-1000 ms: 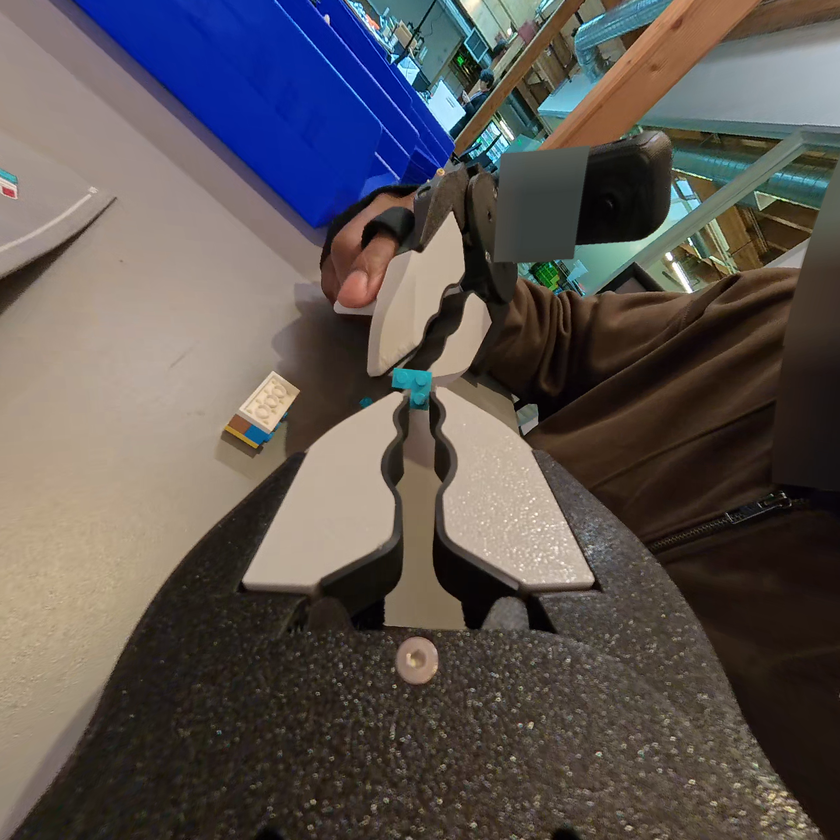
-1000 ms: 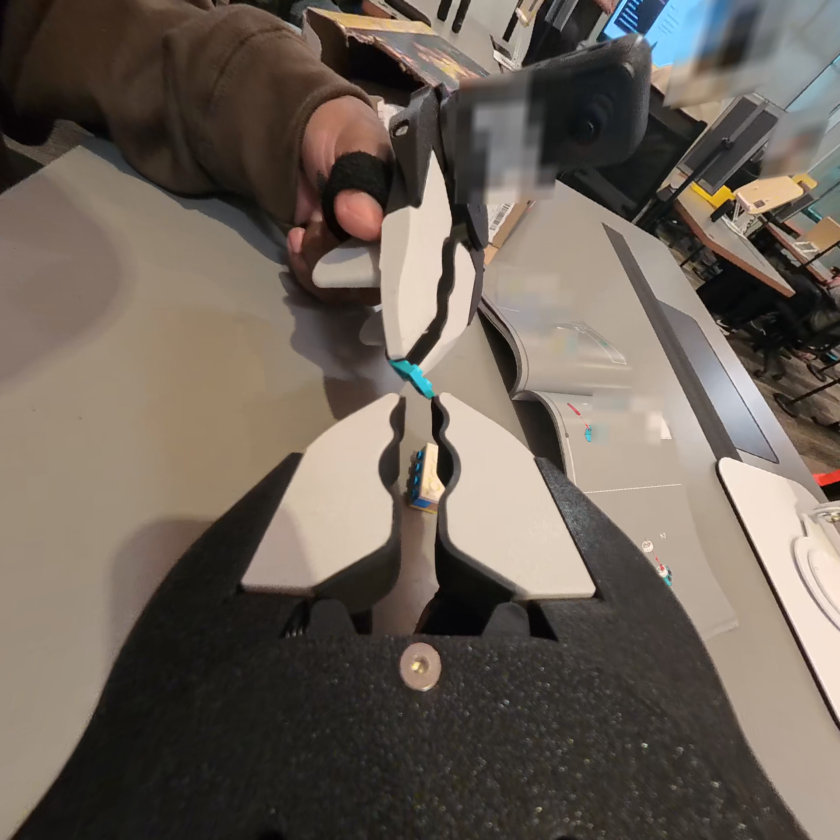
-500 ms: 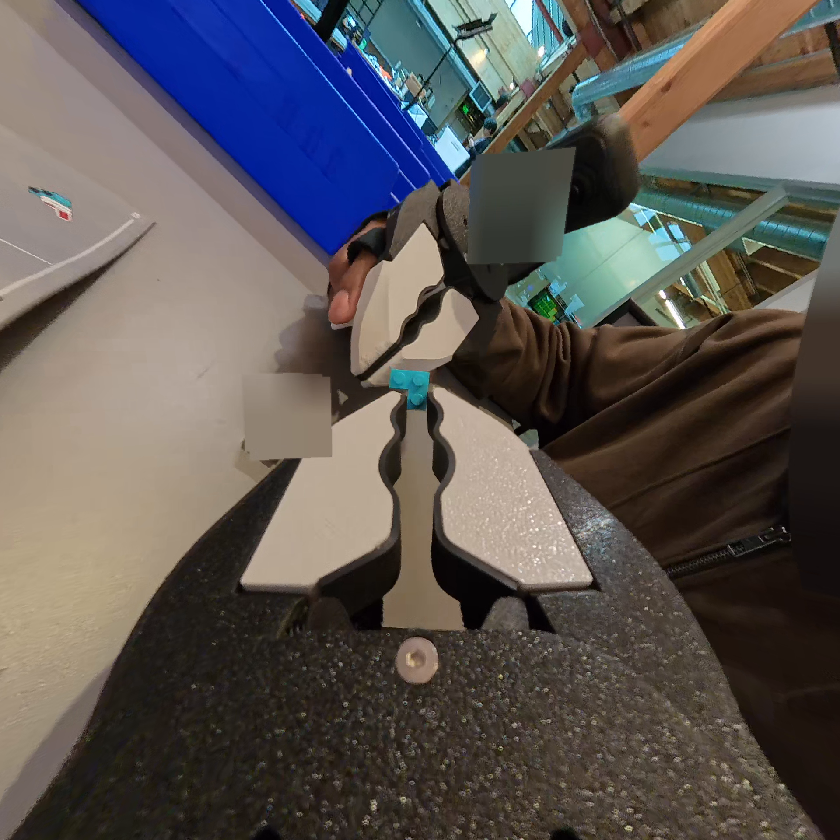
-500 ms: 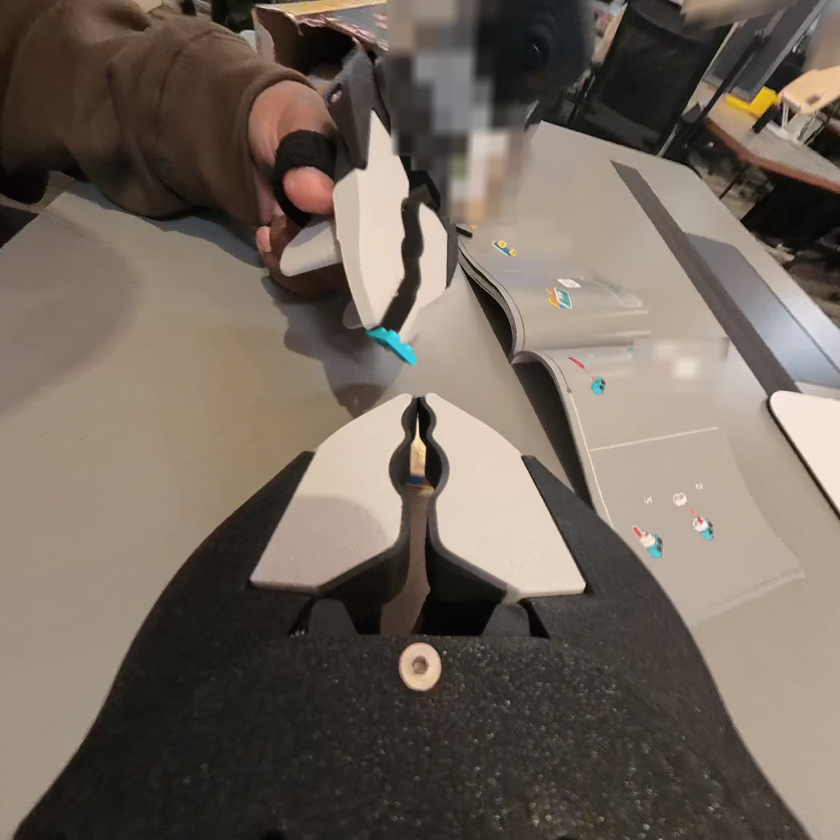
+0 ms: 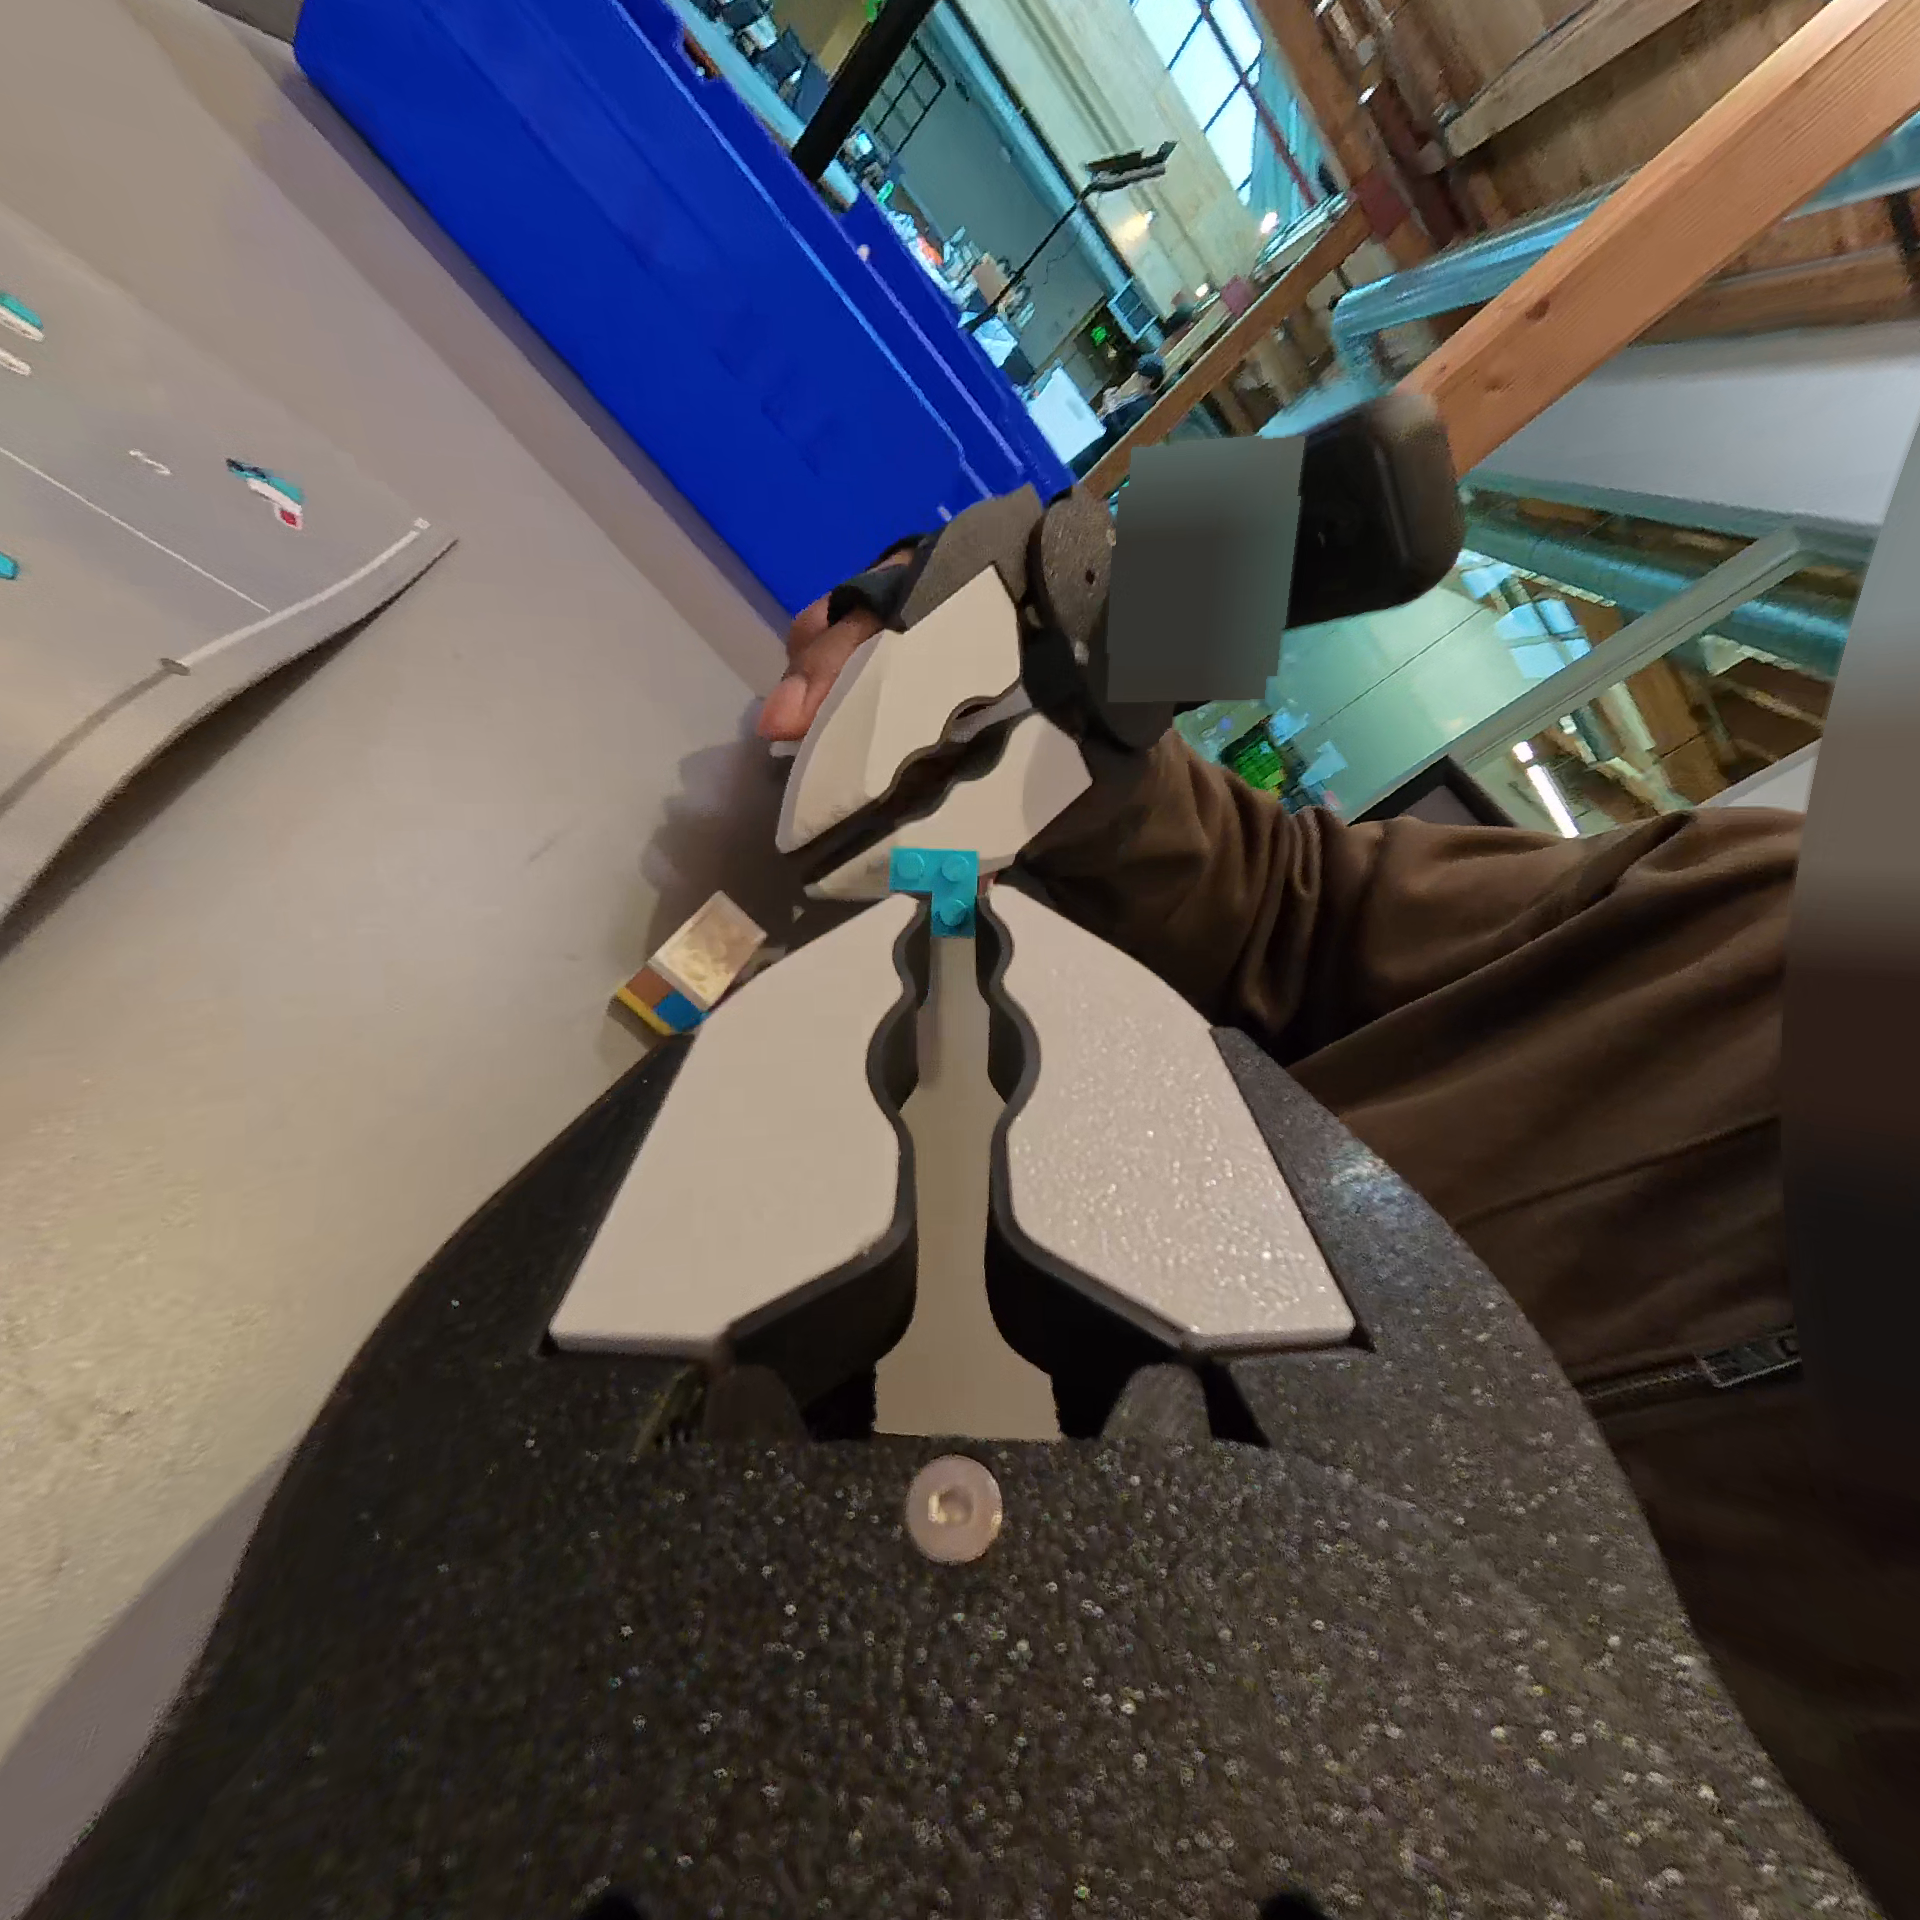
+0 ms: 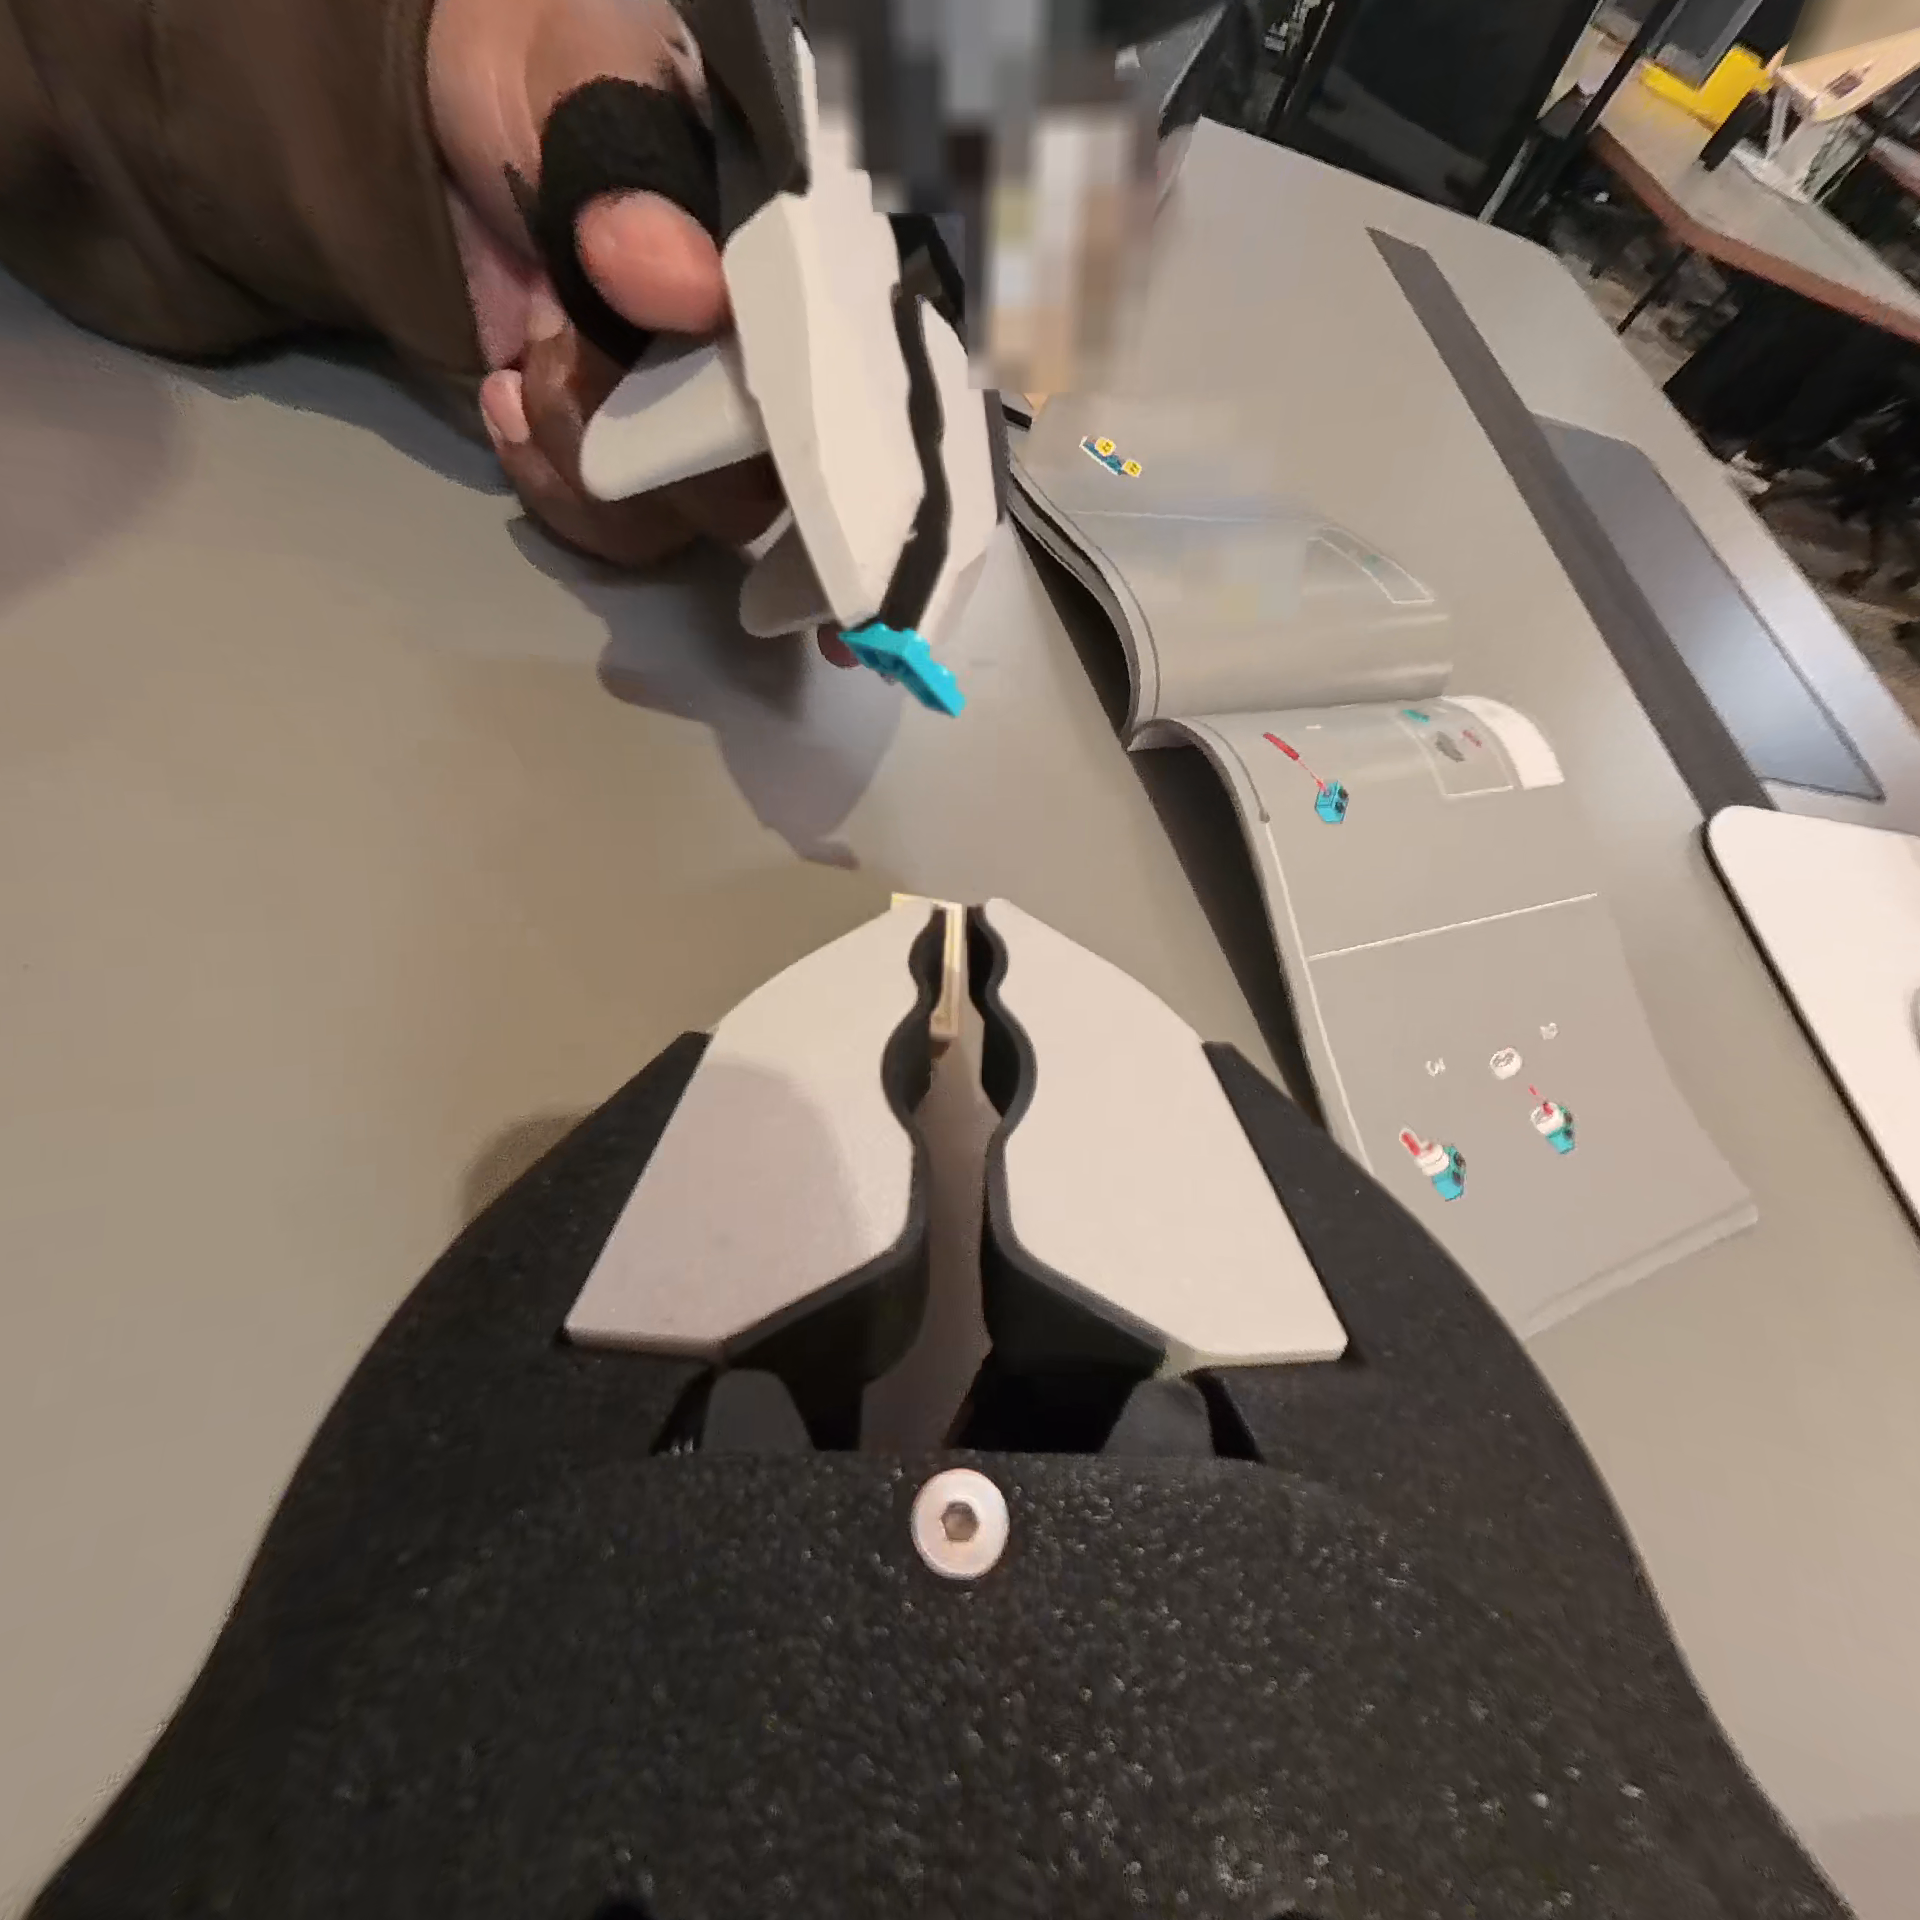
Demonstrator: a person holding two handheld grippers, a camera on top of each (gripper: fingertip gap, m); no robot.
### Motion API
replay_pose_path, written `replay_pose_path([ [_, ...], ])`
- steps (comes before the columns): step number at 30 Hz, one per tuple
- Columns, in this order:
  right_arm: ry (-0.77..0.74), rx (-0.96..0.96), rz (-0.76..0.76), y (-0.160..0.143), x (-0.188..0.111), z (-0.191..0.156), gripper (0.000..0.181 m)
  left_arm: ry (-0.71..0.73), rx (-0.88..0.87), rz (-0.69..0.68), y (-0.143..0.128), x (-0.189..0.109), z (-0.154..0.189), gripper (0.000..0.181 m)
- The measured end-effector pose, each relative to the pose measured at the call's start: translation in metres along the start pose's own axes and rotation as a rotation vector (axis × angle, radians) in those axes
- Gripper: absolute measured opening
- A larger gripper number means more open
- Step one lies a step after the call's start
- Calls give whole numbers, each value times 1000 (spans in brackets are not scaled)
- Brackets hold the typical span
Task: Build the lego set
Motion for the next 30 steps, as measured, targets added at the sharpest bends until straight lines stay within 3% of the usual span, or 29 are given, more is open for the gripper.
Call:
replay_pose_path([
  [8,-79,-126,153,24,0,-11,19,-129,-125,138,10,3,9,8],
  [17,-236,-266,282,36,-7,-9,23,-142,-159,173,11,6,11,8],
  [30,-236,-299,344,41,-8,-11,21,-159,-210,230,15,6,13,8],
])
Point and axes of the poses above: each gripper's, where its closed fingertips meet, x out along the fingers, y out of its top, z = x × y across the jaws, the point moved 3 cm from there along -x, back along the fingers, and after that the axes turned 15 degrees about x, right-handed, at the moved point
